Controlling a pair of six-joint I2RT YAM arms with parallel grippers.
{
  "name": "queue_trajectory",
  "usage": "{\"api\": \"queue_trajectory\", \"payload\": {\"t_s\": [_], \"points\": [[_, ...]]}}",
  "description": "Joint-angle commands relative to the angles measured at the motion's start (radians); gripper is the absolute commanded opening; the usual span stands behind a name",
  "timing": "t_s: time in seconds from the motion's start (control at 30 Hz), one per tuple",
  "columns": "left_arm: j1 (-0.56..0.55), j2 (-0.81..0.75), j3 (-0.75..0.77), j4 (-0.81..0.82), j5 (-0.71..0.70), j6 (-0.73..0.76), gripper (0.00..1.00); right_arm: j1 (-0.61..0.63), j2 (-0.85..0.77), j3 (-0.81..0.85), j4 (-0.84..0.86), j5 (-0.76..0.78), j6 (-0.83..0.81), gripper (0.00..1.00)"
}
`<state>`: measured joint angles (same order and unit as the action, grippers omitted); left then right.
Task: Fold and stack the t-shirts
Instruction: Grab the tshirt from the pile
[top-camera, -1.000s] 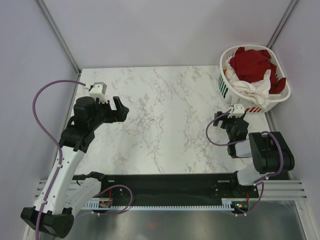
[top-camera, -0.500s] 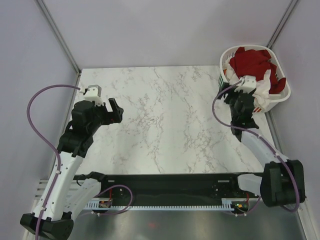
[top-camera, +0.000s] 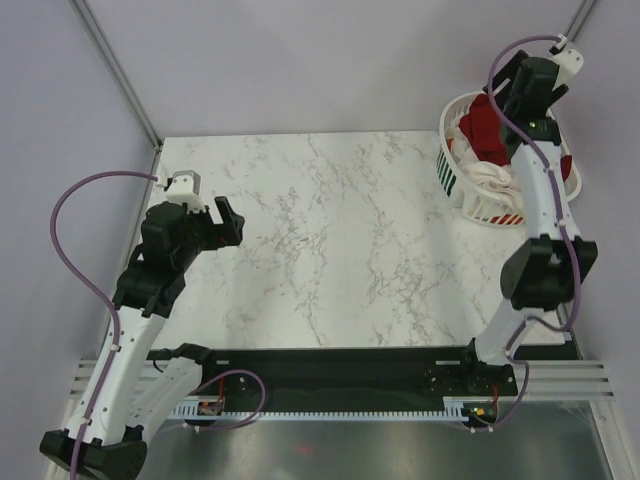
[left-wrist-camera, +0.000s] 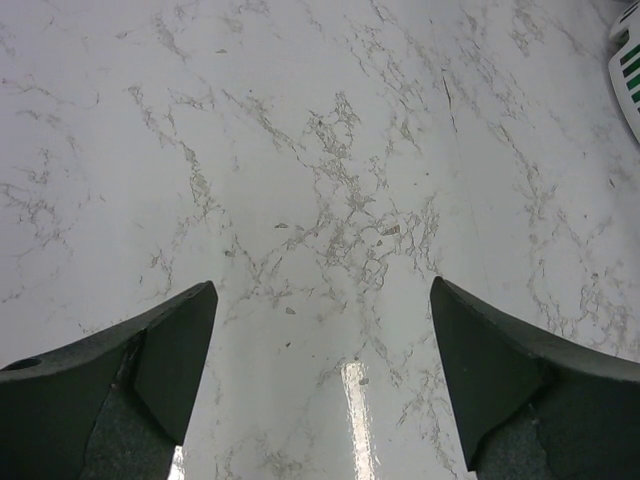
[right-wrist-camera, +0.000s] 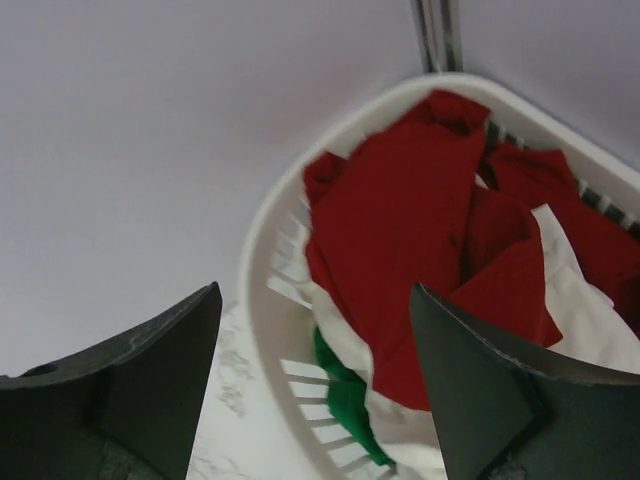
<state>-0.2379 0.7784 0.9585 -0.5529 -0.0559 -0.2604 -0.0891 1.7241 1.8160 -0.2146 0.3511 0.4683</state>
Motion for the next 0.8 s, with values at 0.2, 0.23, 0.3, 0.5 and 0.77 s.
{"api": "queue_trajectory", "payload": {"t_s": [0.2, 0.23, 0.3, 0.5, 0.77], "points": [[0.000, -0.008, -0.004, 0.010, -0.013, 0.012, 0.94, -0.139, 0.267, 0.244, -0.454, -0.032, 0.079, 0.80], [0.000, -0.005, -0.003, 0.011, -0.013, 0.012, 0.94, -0.141, 0.290, 0.250, -0.454, -0.038, 0.075, 0.78], [0.000, -0.001, -0.001, 0.011, -0.013, 0.013, 0.94, -0.147, 0.311, 0.267, -0.456, -0.058, 0.067, 0.66], [0.000, 0.013, 0.000, 0.010, -0.019, 0.018, 0.91, -0.149, 0.345, 0.305, -0.439, -0.173, 0.075, 0.04], [0.000, 0.012, -0.003, 0.010, -0.032, 0.023, 0.90, -0.037, 0.298, 0.578, -0.425, -0.426, -0.011, 0.00]]}}
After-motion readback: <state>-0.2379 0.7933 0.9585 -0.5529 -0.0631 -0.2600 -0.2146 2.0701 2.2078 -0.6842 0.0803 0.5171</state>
